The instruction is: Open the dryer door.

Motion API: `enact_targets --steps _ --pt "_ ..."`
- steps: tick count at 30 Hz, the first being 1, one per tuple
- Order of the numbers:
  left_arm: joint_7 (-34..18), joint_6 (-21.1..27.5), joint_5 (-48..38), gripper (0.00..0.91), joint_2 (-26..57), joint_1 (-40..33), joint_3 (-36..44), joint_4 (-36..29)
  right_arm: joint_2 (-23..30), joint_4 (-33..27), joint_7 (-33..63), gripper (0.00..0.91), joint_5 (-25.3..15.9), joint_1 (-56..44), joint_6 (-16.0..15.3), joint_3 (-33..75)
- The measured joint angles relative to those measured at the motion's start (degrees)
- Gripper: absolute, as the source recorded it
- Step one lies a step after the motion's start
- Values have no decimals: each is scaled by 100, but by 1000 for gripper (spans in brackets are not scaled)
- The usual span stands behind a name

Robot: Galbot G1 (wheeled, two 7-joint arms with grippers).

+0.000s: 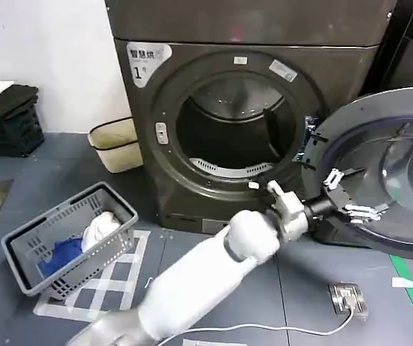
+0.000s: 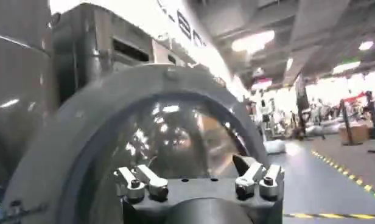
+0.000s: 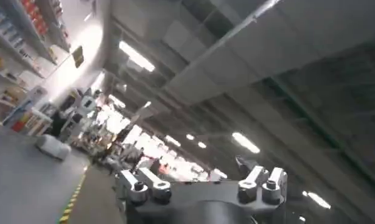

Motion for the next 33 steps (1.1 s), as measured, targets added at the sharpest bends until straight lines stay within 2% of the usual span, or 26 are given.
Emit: enact_targets --steps 4,7,12,16,20,25,28,33 --pt "-179 312 -41 907 792 283 -134 -752 -128 -87 -78 907 -13 33 -61 -41" --pt "-238 788 -216 907 1393 600 -354 -1393 -219 -188 -121 907 20 35 -49 -46" --pt "-403 1455 -620 907 2274 1324 -1032 -2365 -359 -368 -111 907 151 47 -26 -73" --pt "-755 1982 -1000 907 2999 2015 -1725 -2937 -474 -541 -127 907 203 48 105 -139" --pt "-1436 2531 -1645 907 3558 2439 -2372 -3318 -587 -736 -167 907 365 27 555 -203" --pt "-2663 3102 -2613 907 4074 2711 -2844 -3430 -726 -1076 -256 907 453 -20 1079 -283" --pt "-3308 3119 -3190 907 4346 2835 -3061 -3484 -812 -1253 -284 907 460 -43 1220 -334" --pt "-4264 3118 -4356 907 4750 2924 -3438 -3449 -937 -1387 -348 907 452 -37 1230 -423"
